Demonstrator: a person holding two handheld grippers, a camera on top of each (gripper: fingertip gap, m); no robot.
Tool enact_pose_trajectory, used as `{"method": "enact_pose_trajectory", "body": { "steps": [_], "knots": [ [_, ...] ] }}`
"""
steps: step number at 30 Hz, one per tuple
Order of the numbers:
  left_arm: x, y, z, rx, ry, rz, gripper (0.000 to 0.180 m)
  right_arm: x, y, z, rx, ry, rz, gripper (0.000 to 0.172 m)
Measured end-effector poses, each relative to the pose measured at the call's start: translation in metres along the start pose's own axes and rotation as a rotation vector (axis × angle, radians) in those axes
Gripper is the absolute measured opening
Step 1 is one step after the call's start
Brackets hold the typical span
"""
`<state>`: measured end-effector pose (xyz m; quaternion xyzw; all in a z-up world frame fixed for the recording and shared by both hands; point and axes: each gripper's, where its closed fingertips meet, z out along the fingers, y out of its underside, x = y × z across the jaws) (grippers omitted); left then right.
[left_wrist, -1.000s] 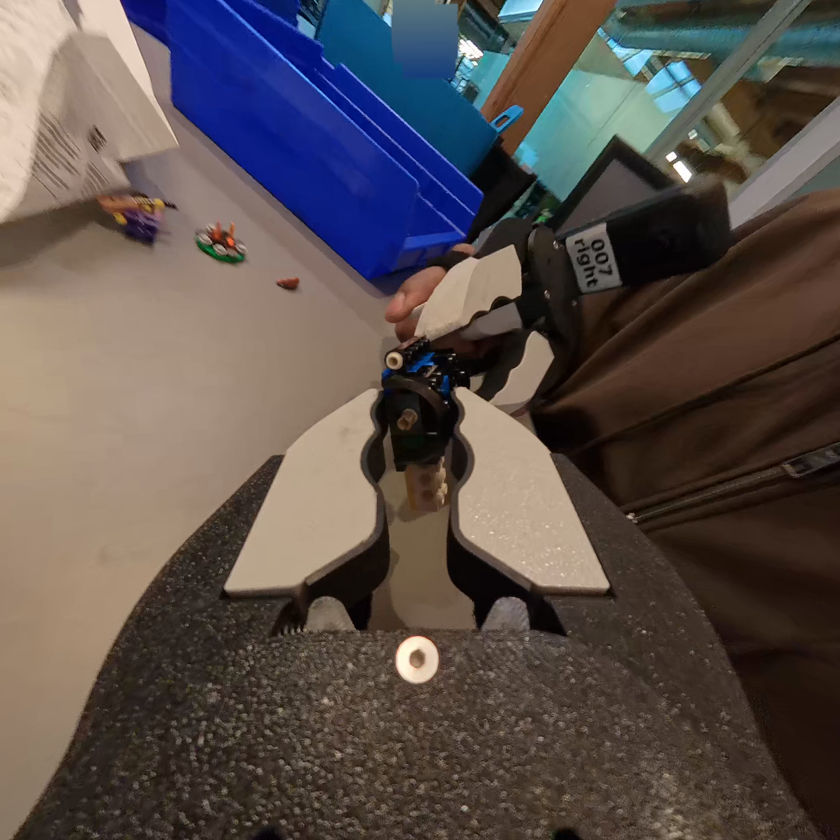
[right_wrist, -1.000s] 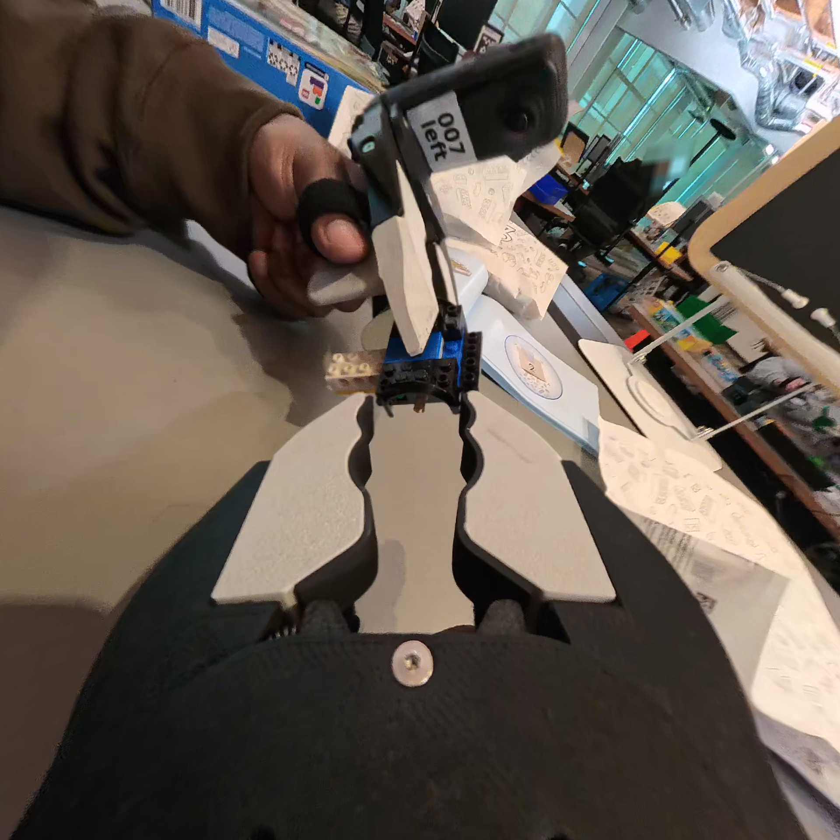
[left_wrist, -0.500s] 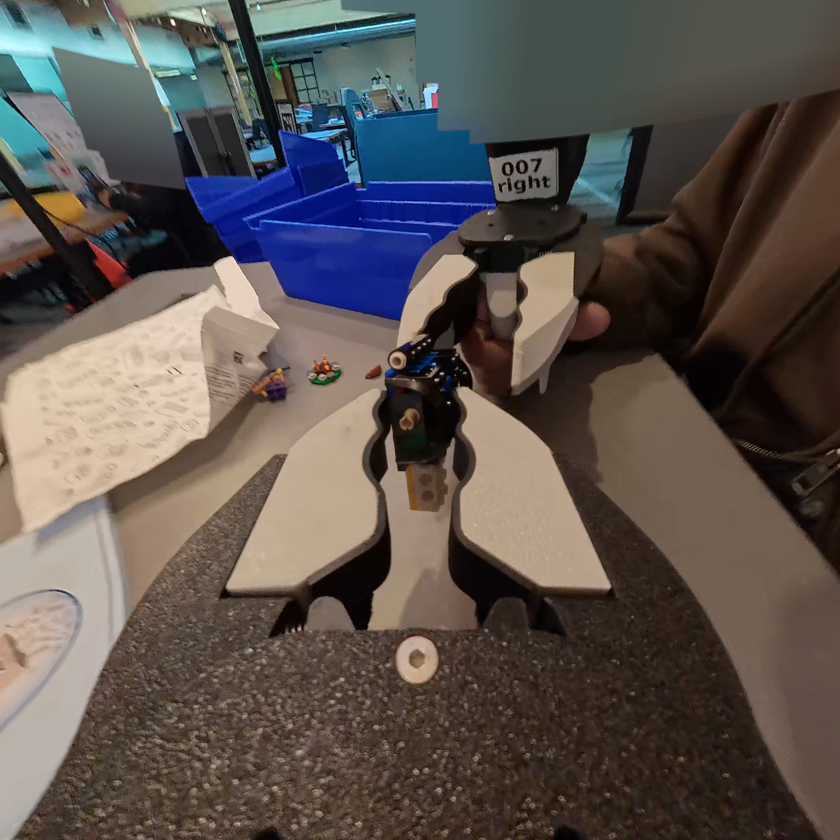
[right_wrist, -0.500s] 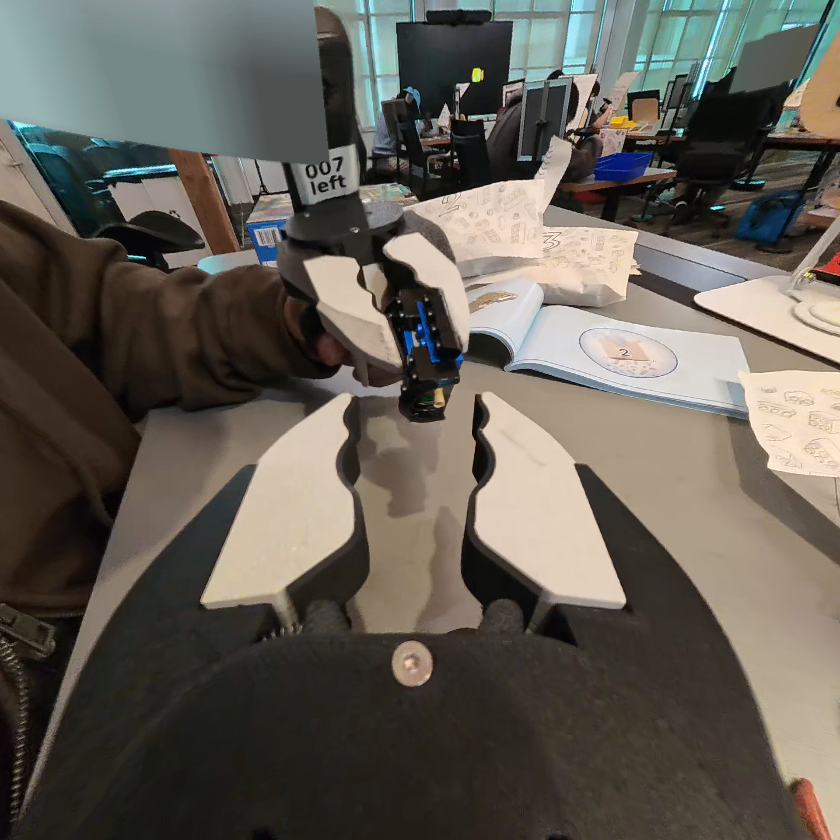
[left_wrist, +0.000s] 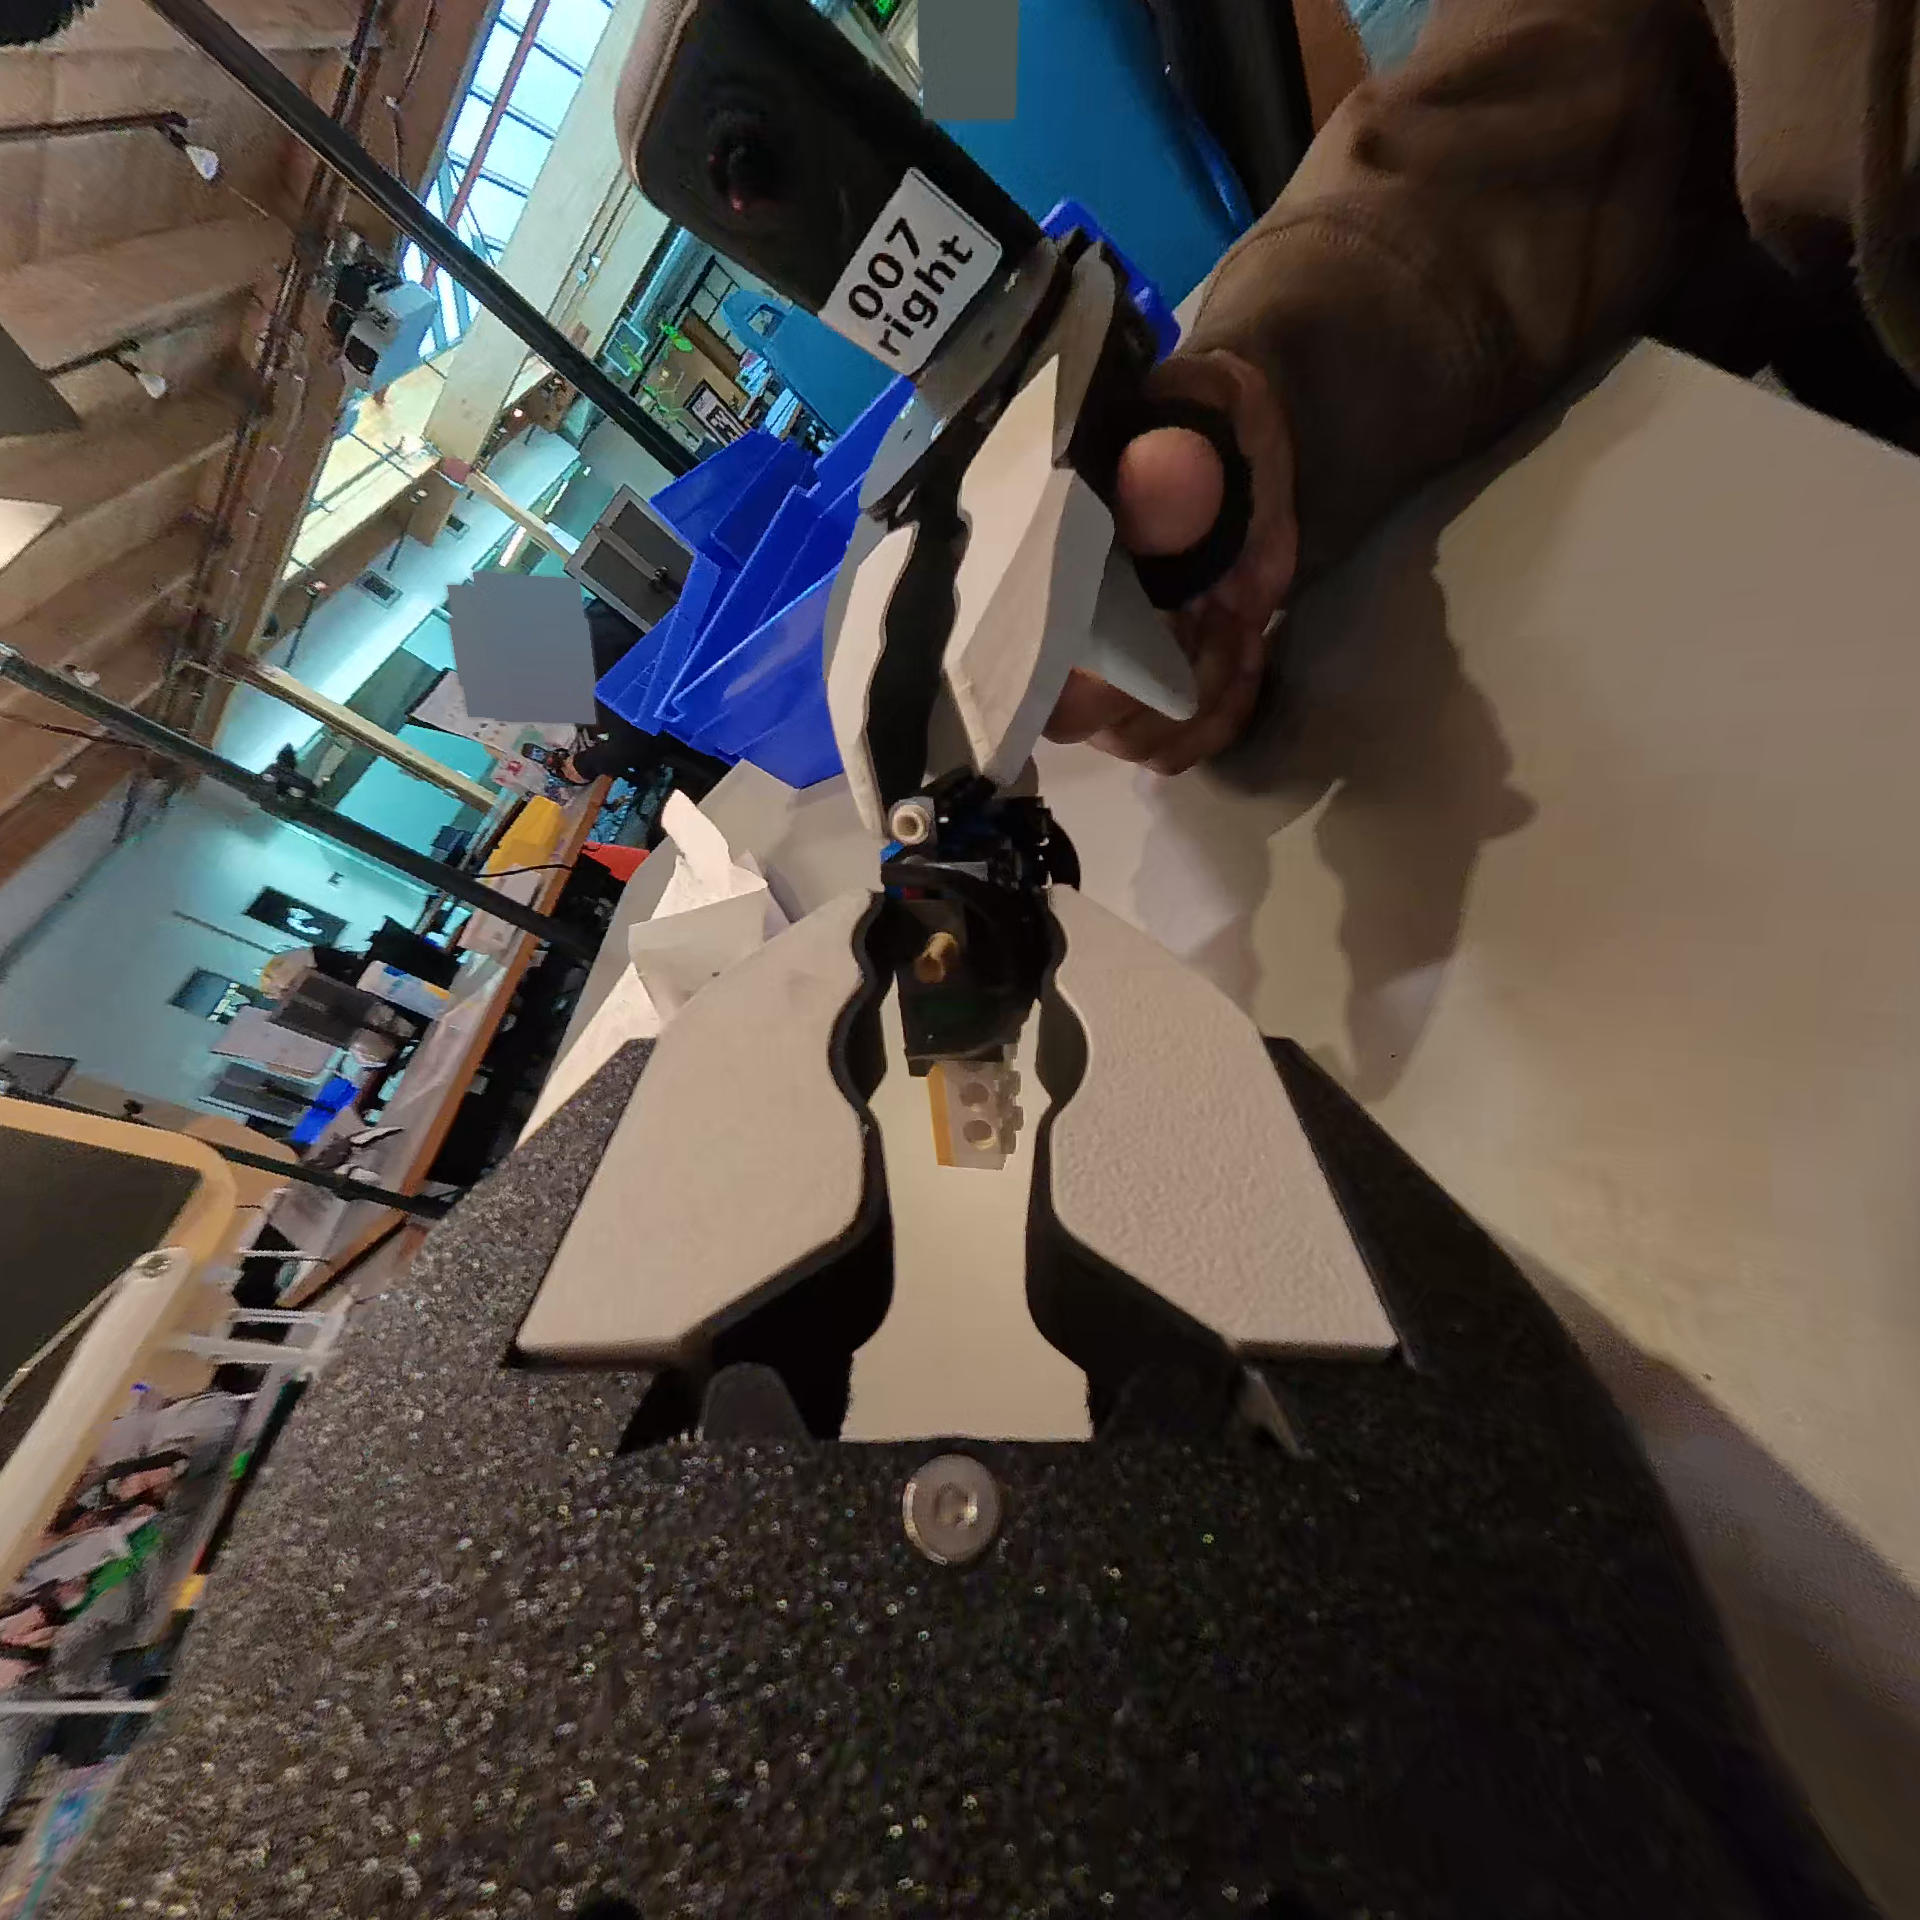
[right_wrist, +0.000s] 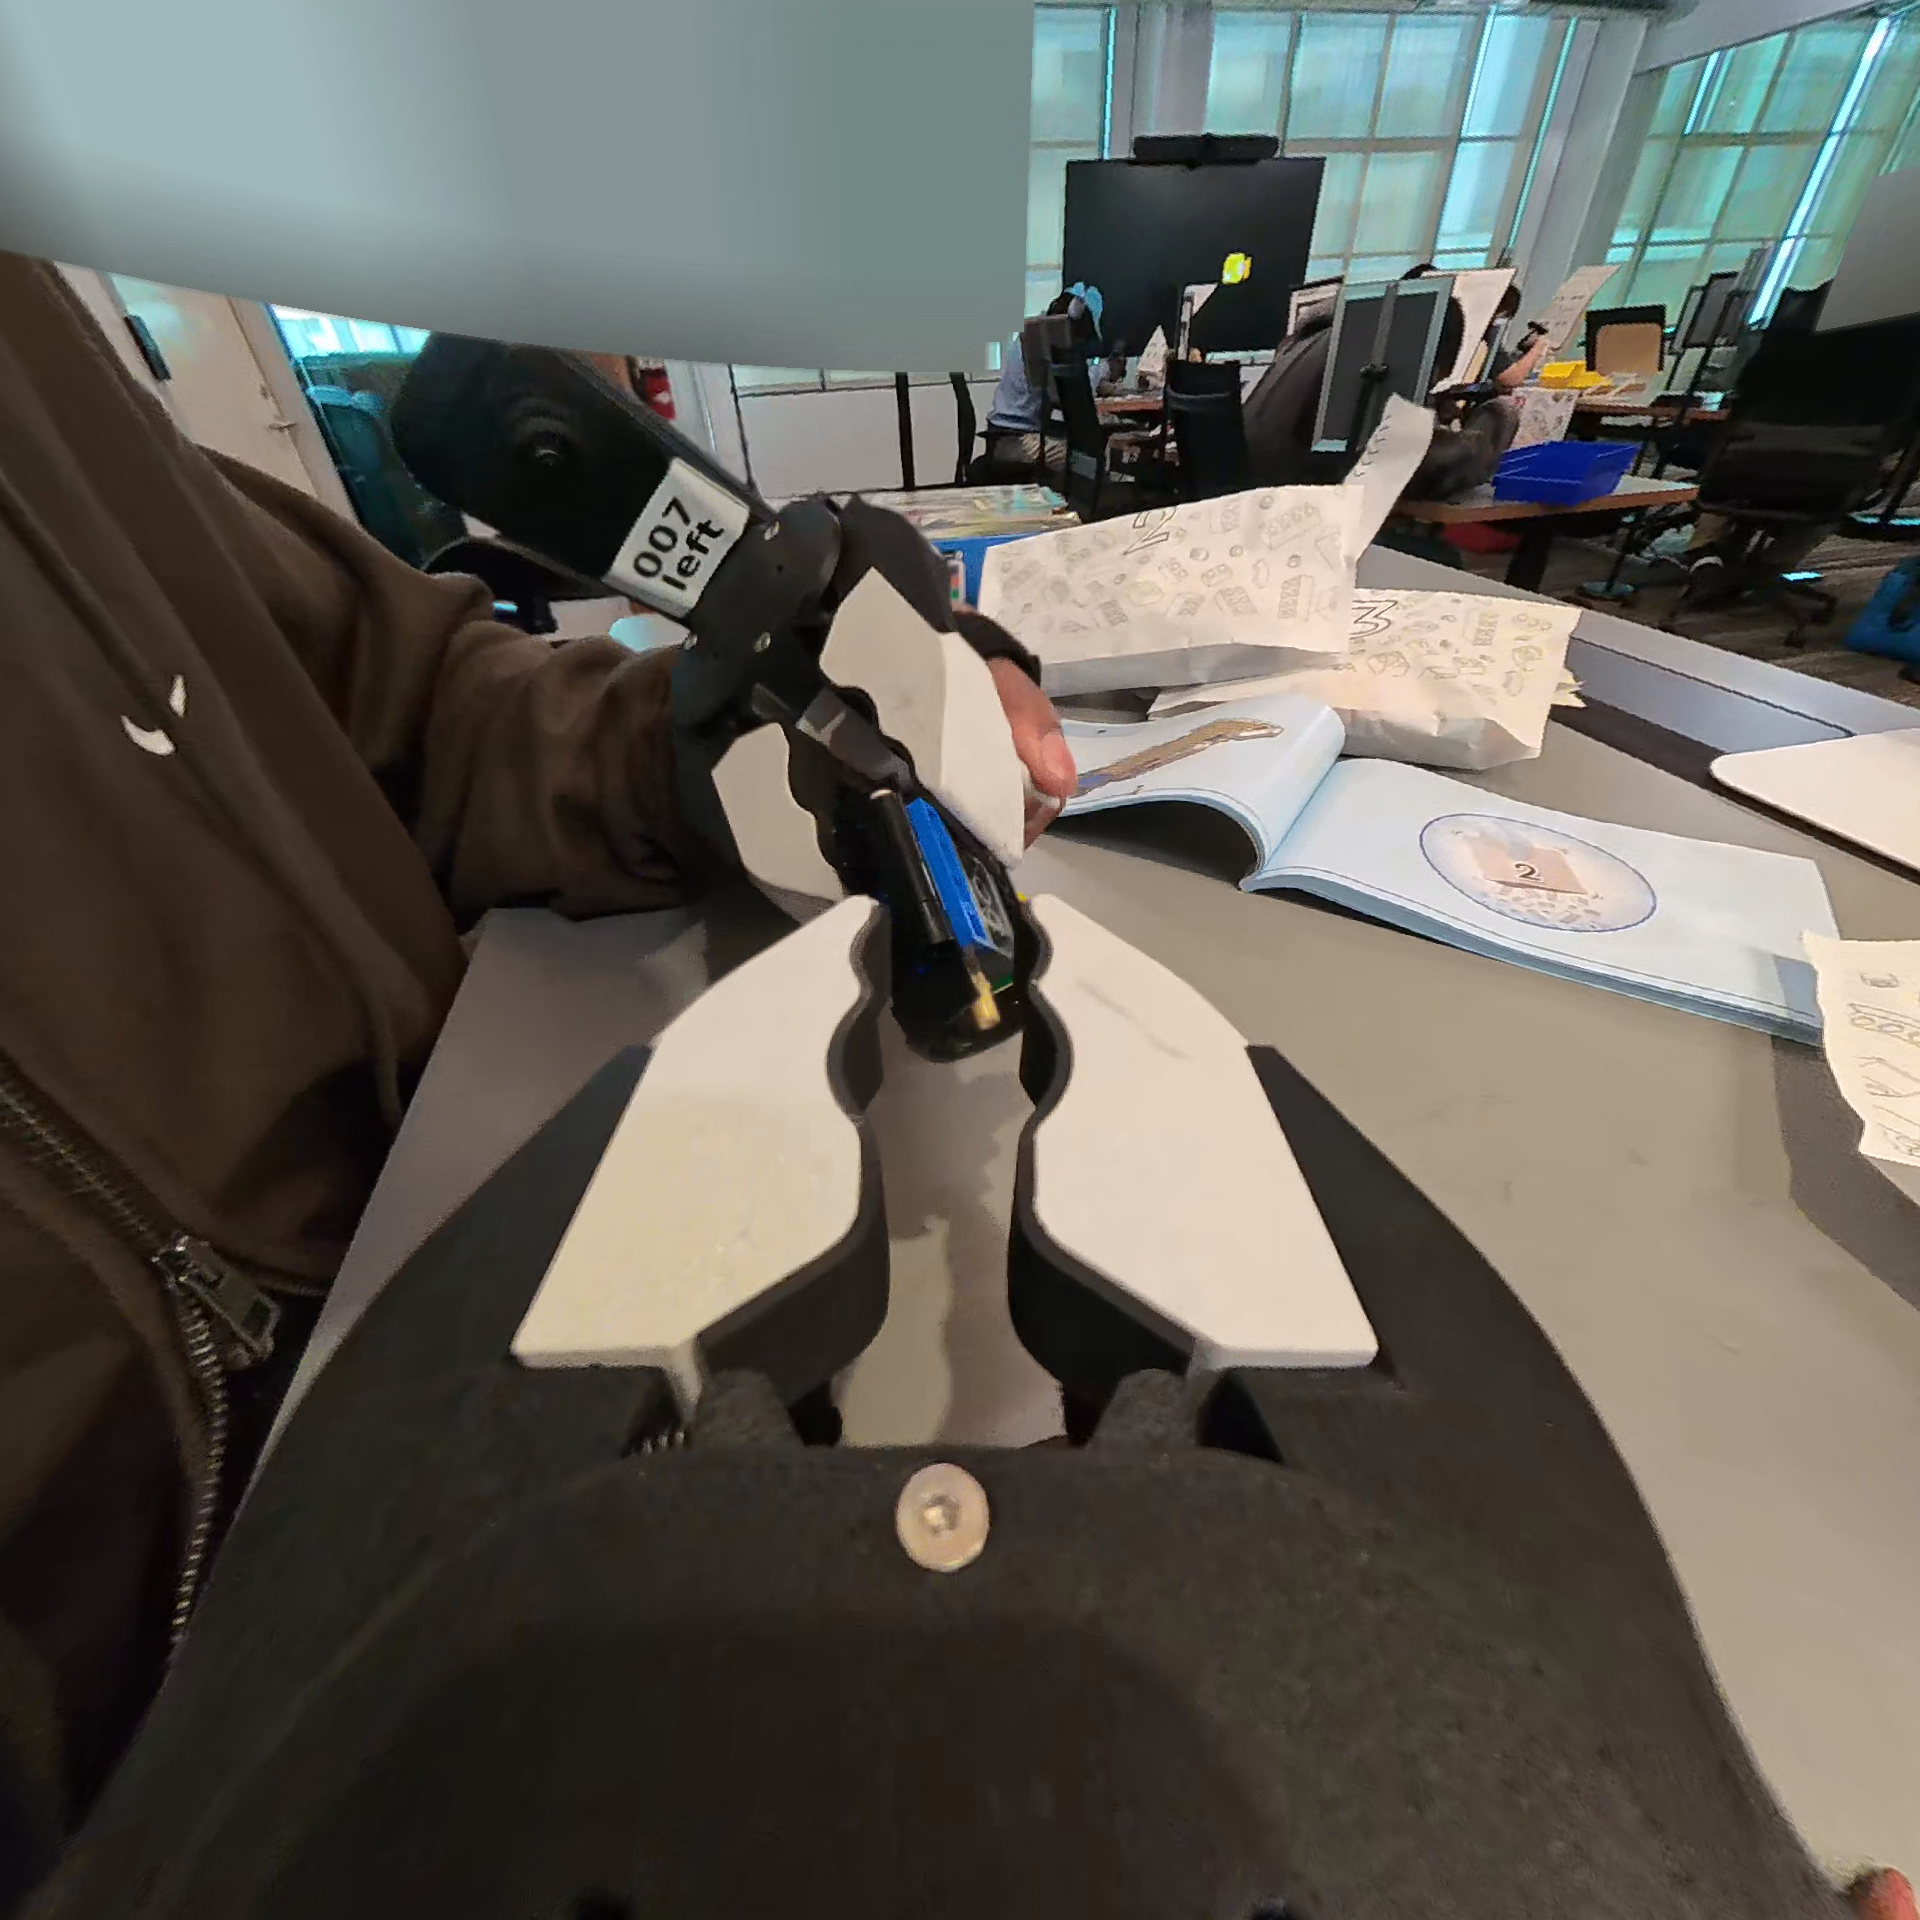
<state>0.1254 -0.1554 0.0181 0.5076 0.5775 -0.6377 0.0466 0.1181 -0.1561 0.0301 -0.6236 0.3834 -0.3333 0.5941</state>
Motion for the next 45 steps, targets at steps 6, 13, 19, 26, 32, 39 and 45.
{"method": "enact_pose_trajectory", "body": {
  "steps": [6,13,19,26,32,39,45],
  "knots": [
    [-0.001,-0.003,0.000,0.005,-0.023,0.039,0.025,-0.001,0.003,-0.001,-0.020,-0.014,0.009,0.023],
    [-0.010,0.003,0.003,-0.006,-0.034,-0.150,0.025,0.003,0.005,-0.001,-0.041,0.023,-0.012,0.028],
    [-0.017,0.002,0.008,0.061,0.017,-0.510,0.025,0.016,0.007,-0.002,-0.055,0.100,-0.007,0.029],
    [-0.016,0.008,0.013,0.060,0.093,-0.747,0.024,0.020,0.007,-0.001,-0.051,0.121,0.011,0.024],
    [-0.016,0.013,0.016,0.045,0.152,-0.991,0.024,0.025,0.007,-0.002,-0.054,0.158,-0.001,0.025],
    [-0.014,0.017,0.017,0.055,0.211,-1.181,0.025,0.027,0.009,-0.001,-0.073,0.183,-0.040,0.025],
    [-0.012,0.018,0.018,0.072,0.239,-1.281,0.024,0.028,0.010,-0.001,-0.082,0.205,-0.086,0.025]
  ]
}}
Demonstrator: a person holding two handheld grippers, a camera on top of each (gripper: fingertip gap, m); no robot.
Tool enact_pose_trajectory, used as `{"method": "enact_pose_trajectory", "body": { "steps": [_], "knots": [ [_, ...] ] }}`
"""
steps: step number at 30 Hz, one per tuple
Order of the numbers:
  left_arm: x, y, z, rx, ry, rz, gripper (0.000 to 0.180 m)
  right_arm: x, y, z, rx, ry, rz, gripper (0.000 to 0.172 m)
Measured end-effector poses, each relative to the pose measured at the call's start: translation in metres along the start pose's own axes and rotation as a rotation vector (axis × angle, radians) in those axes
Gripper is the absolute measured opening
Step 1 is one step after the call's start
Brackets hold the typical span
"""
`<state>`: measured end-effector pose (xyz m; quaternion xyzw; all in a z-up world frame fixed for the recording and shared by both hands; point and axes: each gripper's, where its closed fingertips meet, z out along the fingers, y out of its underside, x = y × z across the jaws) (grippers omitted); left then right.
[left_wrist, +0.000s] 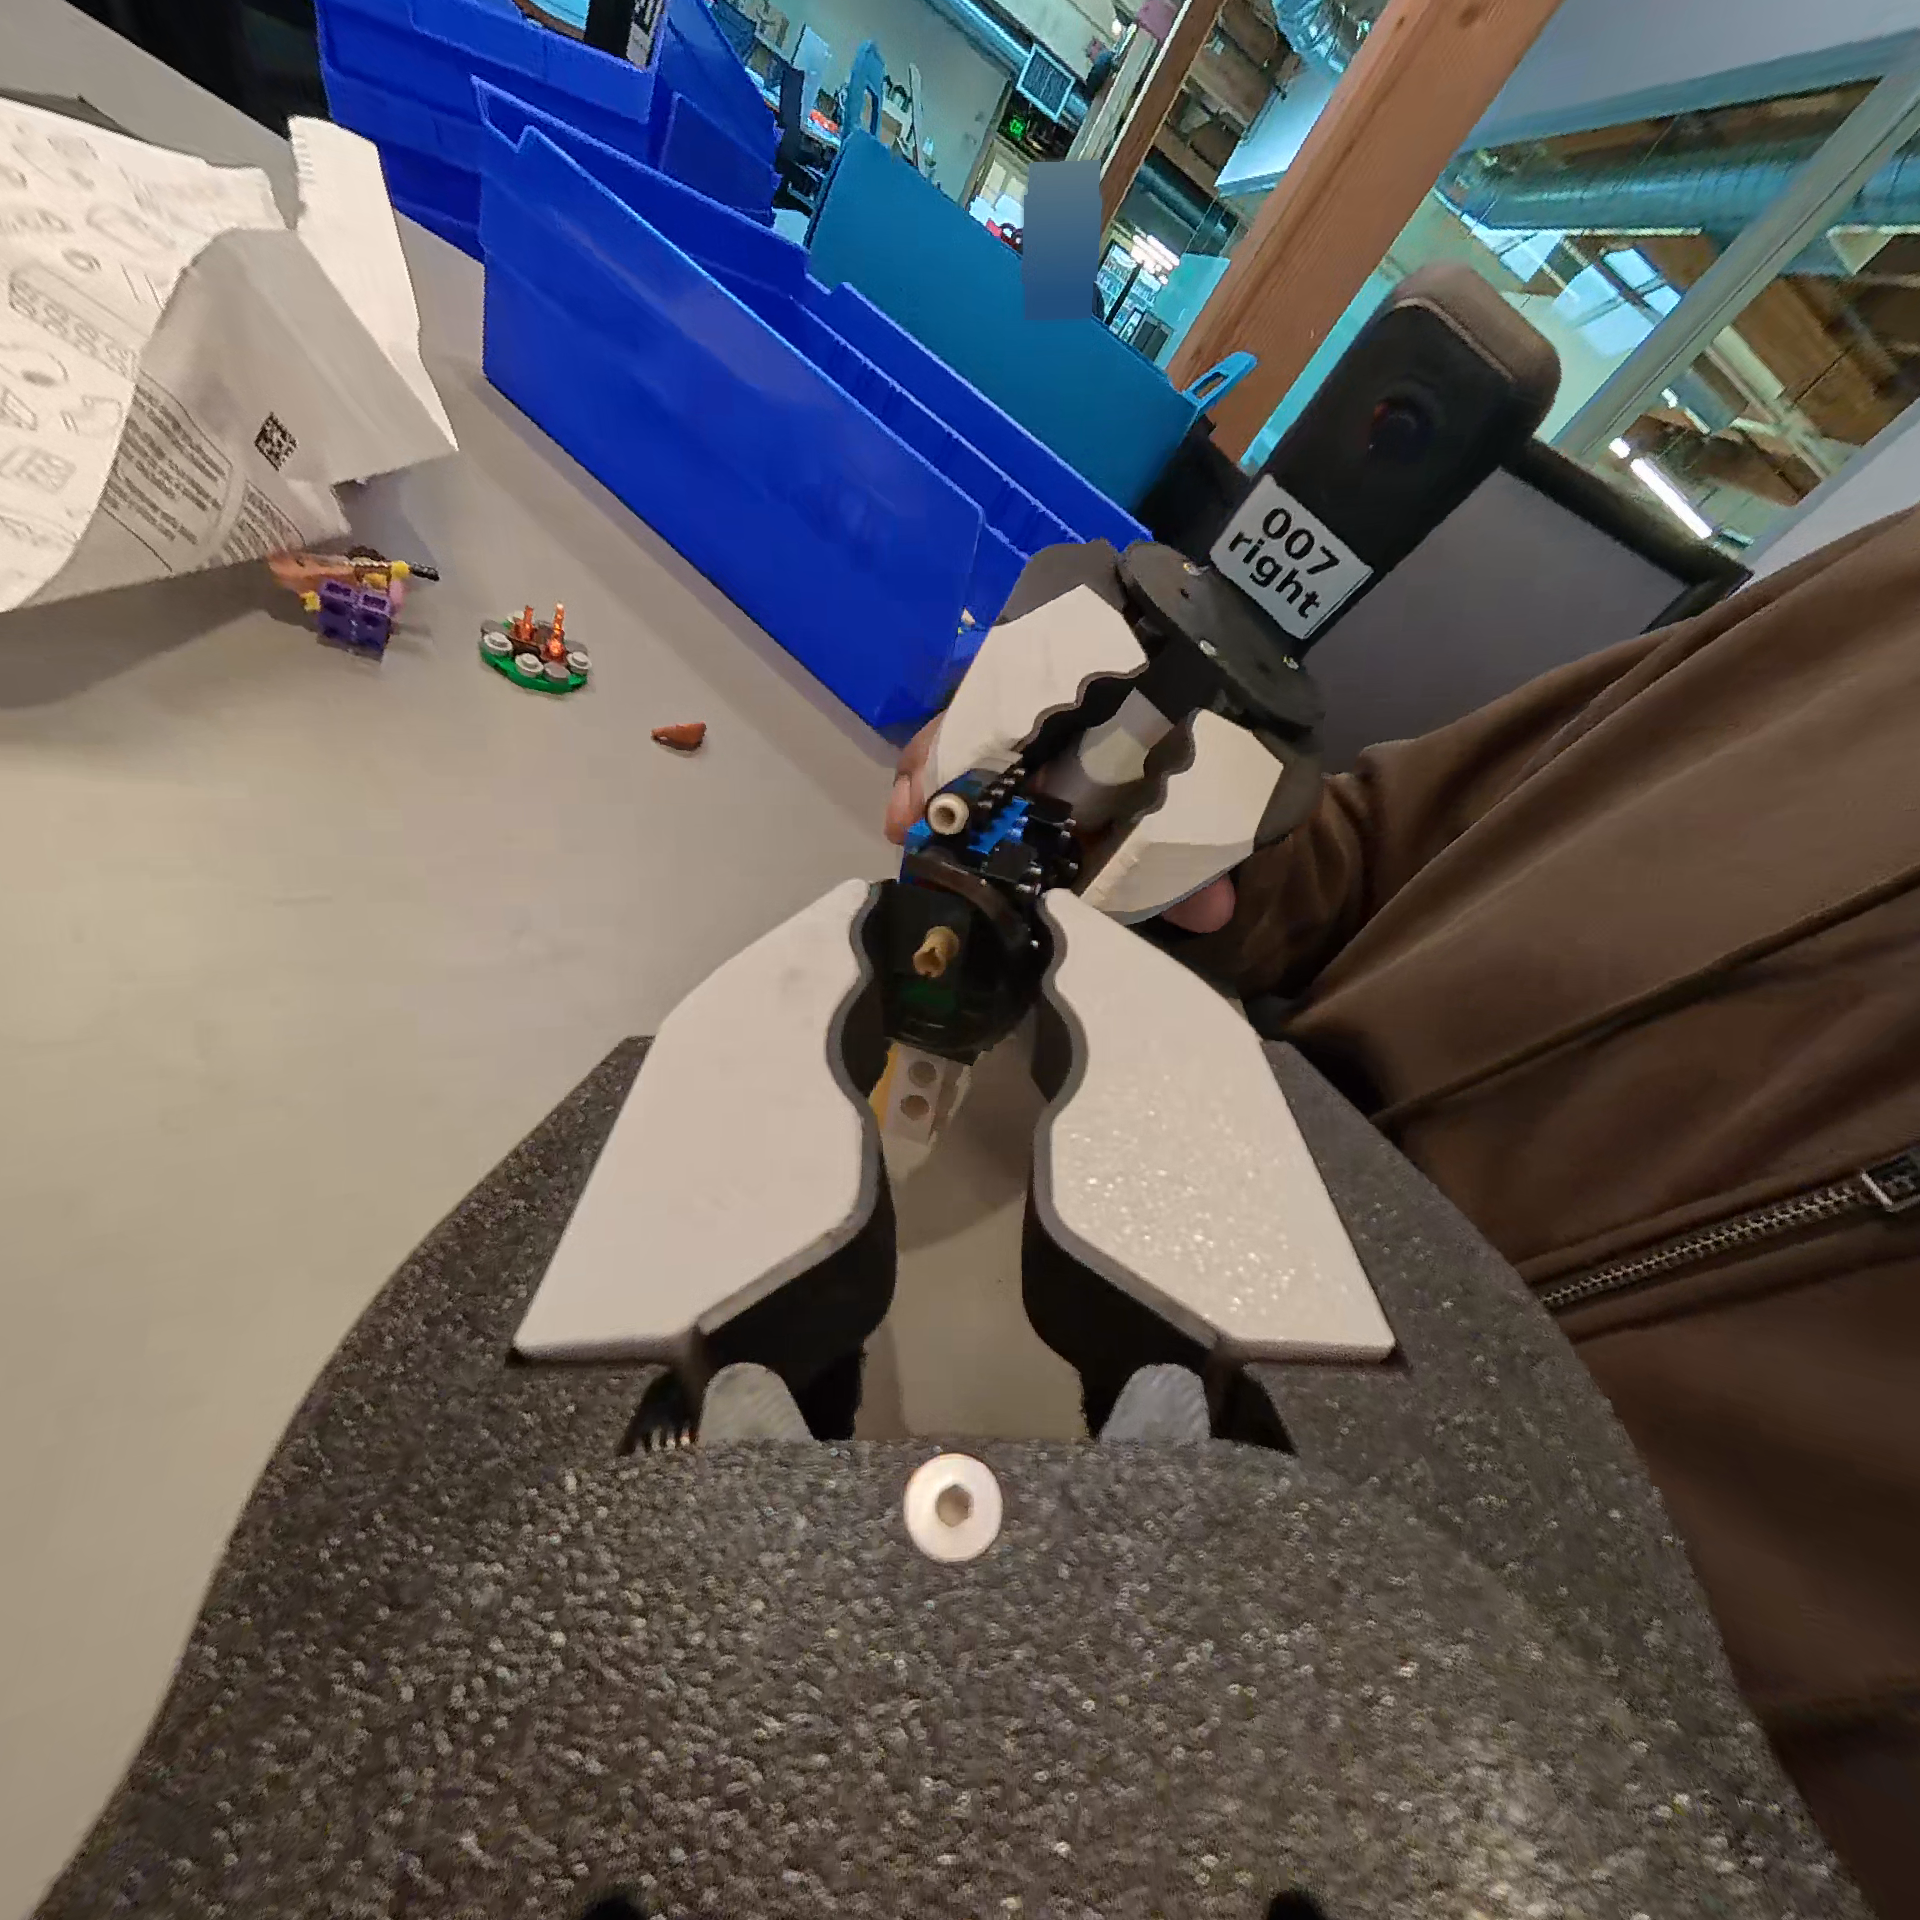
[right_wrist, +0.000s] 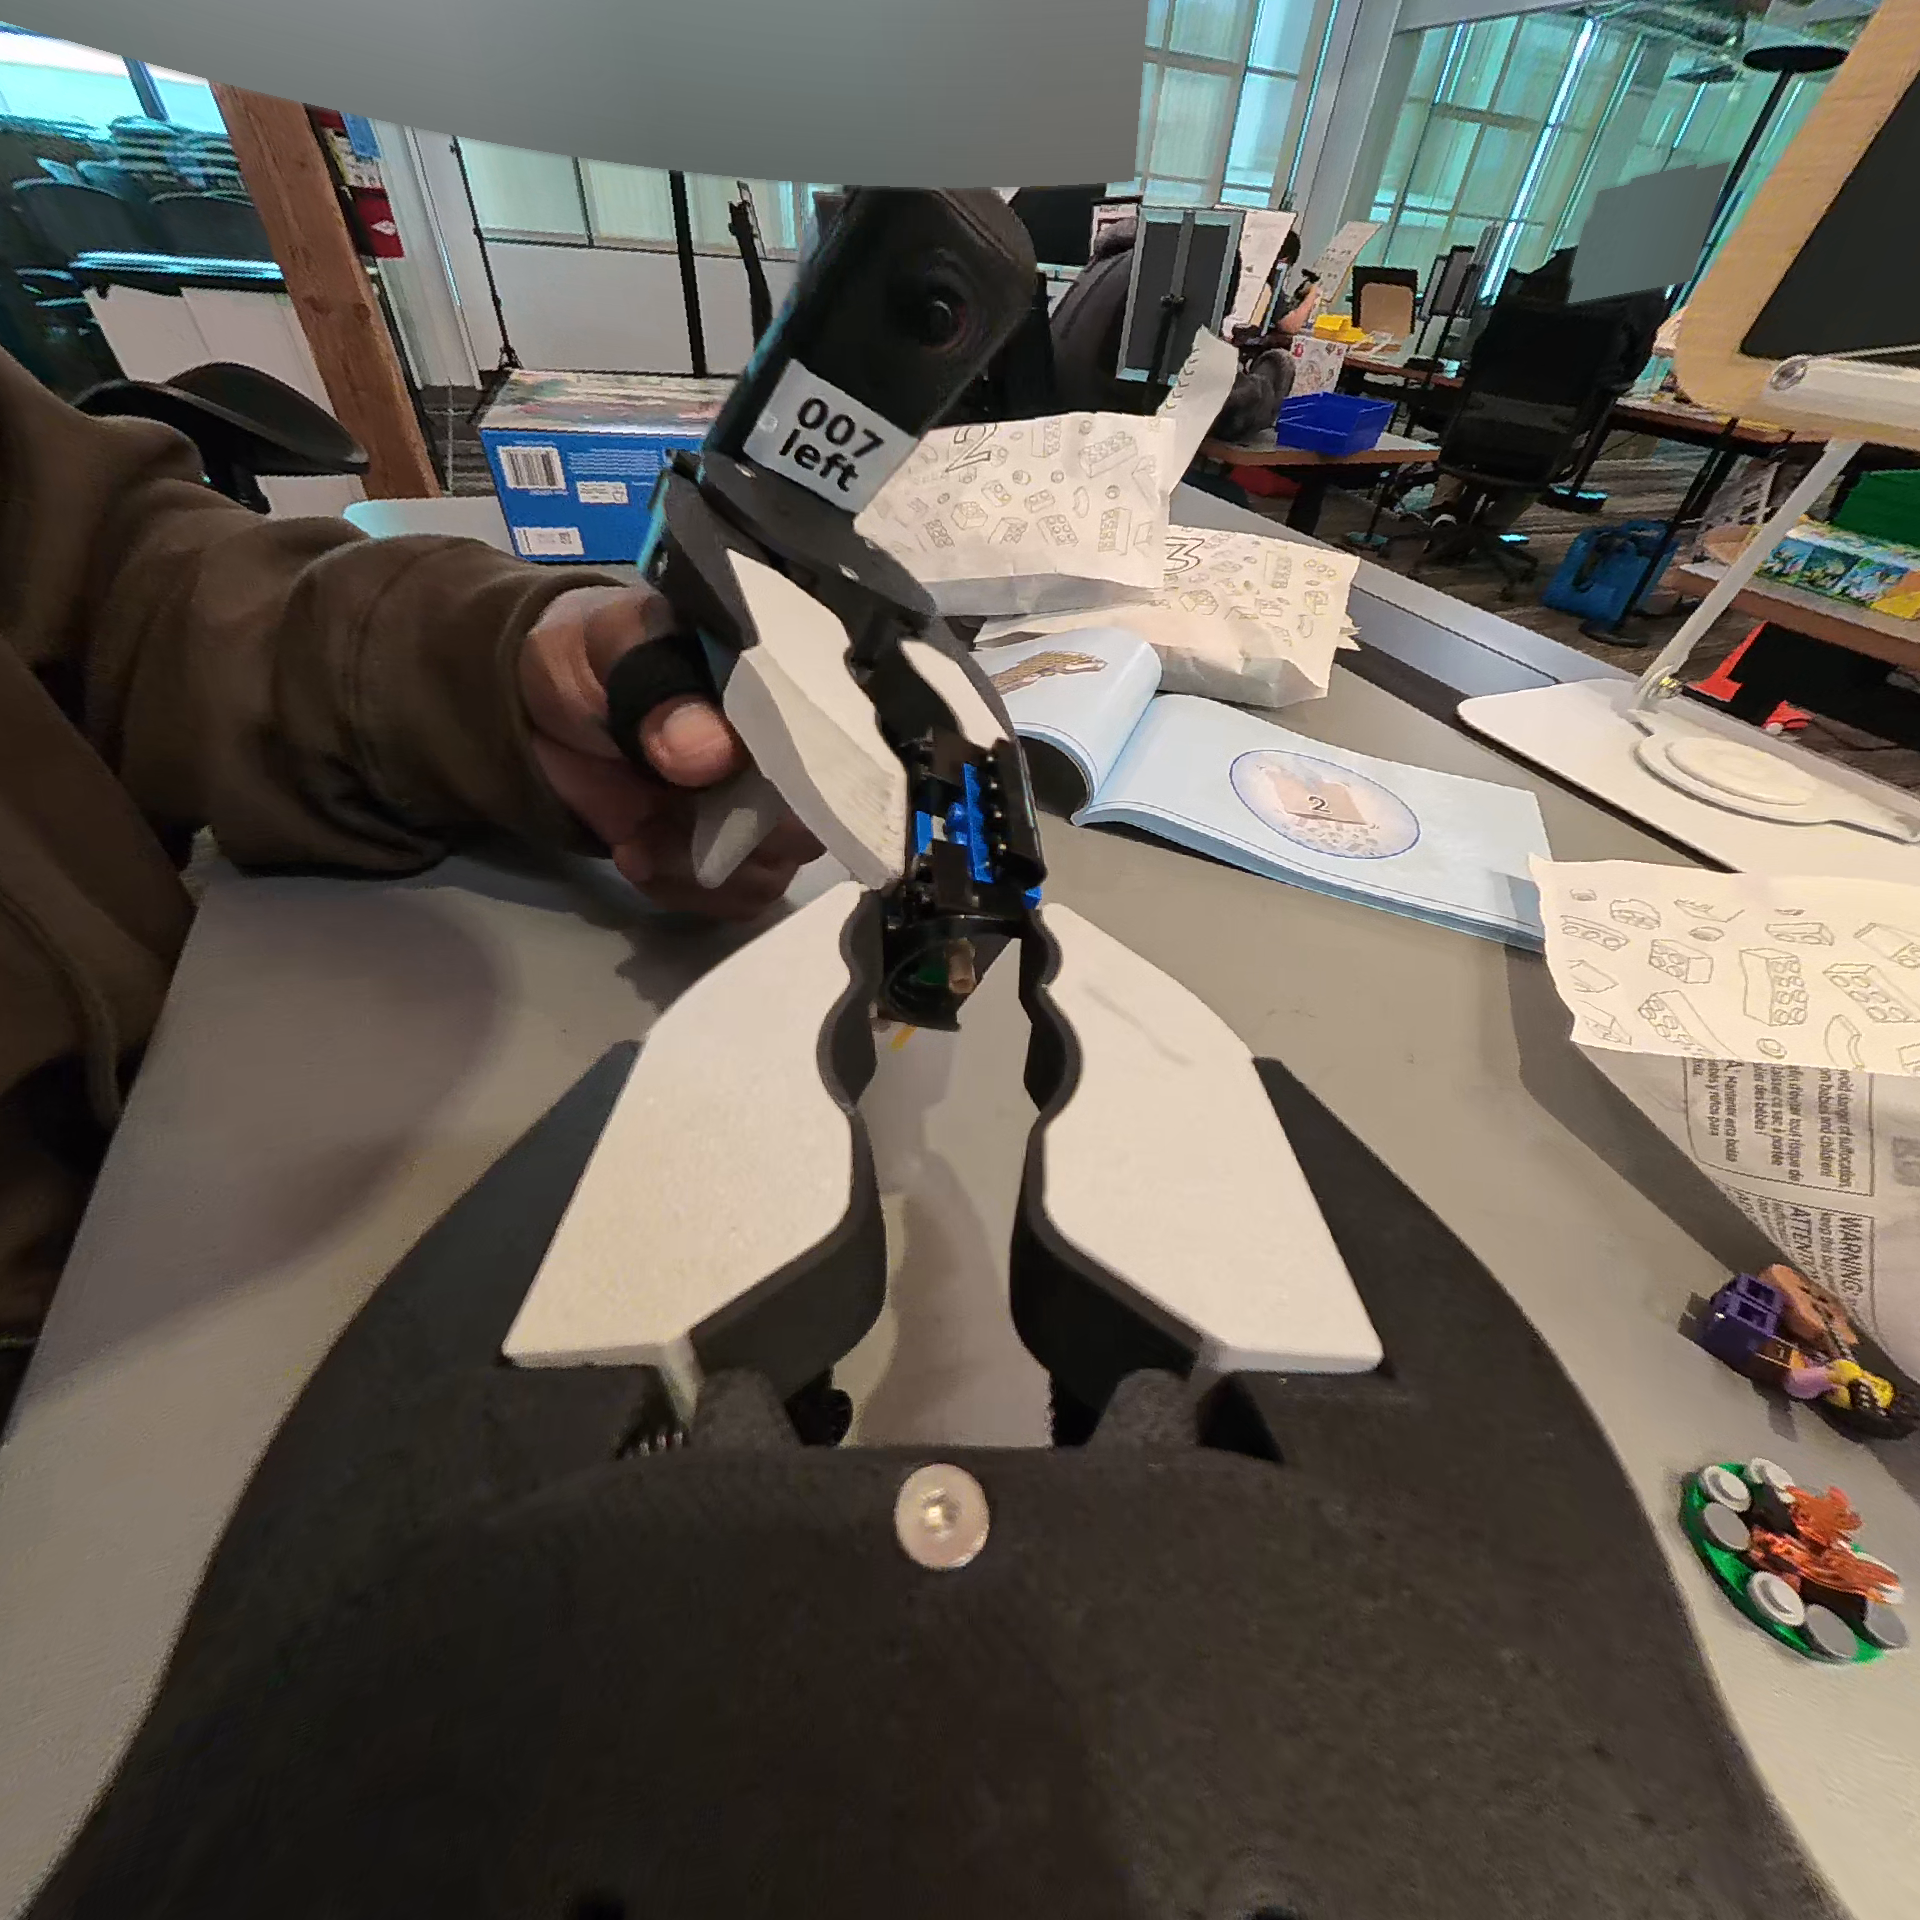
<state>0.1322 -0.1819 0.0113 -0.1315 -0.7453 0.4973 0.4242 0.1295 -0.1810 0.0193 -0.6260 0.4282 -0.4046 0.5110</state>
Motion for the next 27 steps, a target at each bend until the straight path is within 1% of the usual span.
{"method": "enact_pose_trajectory", "body": {
  "steps": [6,10,14,16,18,20,22,24,25,27],
  "knots": [
    [0.000,0.001,0.001,0.007,0.035,-0.084,0.025,0.000,0.000,-0.001,-0.001,0.027,-0.059,0.025],
    [0.000,0.002,0.001,0.009,0.045,-0.110,0.025,0.000,0.001,-0.001,-0.003,0.036,-0.078,0.025],
    [0.001,0.002,0.001,0.010,0.061,-0.110,0.025,0.000,0.000,-0.002,0.007,0.023,-0.066,0.025],
    [0.002,0.002,0.002,0.013,0.061,-0.102,0.024,0.000,-0.001,-0.003,0.013,0.004,-0.030,0.025],
    [-0.001,0.001,0.002,0.016,0.024,-0.076,0.024,0.002,-0.001,-0.002,0.007,0.007,-0.004,0.025],
    [-0.004,0.000,0.002,0.012,-0.020,-0.040,0.024,0.004,0.001,-0.001,-0.007,0.040,-0.031,0.025],
    [-0.011,0.001,0.001,0.012,-0.065,-0.072,0.024,0.003,0.002,-0.001,-0.012,0.059,-0.085,0.025],
    [-0.012,0.000,-0.001,0.042,-0.014,-0.161,0.024,-0.003,0.004,0.001,-0.029,0.081,-0.195,0.024],
    [-0.013,0.001,-0.001,0.044,-0.011,-0.172,0.024,-0.003,0.008,0.004,-0.059,0.103,-0.228,0.024],
    [-0.015,0.002,0.000,0.035,-0.026,-0.159,0.024,-0.001,0.009,0.006,-0.071,0.120,-0.210,0.024]
  ]
}}
